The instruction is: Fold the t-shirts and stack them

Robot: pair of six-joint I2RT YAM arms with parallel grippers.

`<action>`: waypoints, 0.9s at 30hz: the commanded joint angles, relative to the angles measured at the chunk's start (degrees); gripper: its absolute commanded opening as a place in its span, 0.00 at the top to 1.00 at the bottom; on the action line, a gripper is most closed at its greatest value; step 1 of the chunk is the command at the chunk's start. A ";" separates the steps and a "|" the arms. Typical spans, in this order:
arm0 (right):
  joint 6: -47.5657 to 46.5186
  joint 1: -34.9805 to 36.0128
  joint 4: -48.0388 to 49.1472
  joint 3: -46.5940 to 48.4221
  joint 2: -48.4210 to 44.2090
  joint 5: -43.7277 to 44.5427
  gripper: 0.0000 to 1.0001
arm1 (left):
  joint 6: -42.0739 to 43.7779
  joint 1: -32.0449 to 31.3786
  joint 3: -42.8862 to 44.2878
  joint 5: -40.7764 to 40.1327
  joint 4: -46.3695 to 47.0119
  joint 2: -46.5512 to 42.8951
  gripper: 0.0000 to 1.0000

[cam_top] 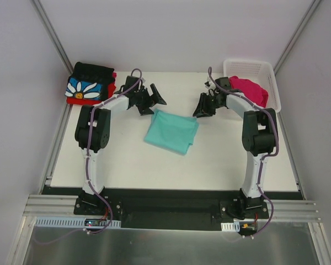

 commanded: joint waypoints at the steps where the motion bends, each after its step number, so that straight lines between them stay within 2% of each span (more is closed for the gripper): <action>1: -0.25 -0.21 0.98 -1.15 -1.00 -1.27 0.68 | 0.90 0.43 1.47 0.23 0.47 0.42 0.01; 10: 1.86 1.90 0.98 -0.36 -8.47 -2.59 0.67 | 0.38 0.70 -2.66 0.50 0.47 -4.49 0.01; 14: 1.60 3.39 0.02 -0.97 -11.63 -1.80 0.67 | -0.59 0.61 -8.70 -0.11 0.65 -8.45 0.01; 21: 3.09 4.98 -0.78 -5.36 -16.90 -1.18 0.67 | -2.26 -0.01 -22.08 -2.66 3.20 -21.09 0.01; 24: 5.28 5.50 2.21 -9.14 -18.66 -2.58 0.68 | -1.13 -0.01 -22.71 -2.32 2.50 -24.01 0.01; 26: 7.38 5.59 4.57 -10.73 -18.58 -3.55 0.69 | -0.68 0.08 -19.39 1.88 1.27 -23.06 0.01; 27: 8.18 5.68 5.54 -11.60 -18.40 -4.60 0.69 | -0.77 0.08 -17.71 5.30 0.74 -19.74 0.01</action>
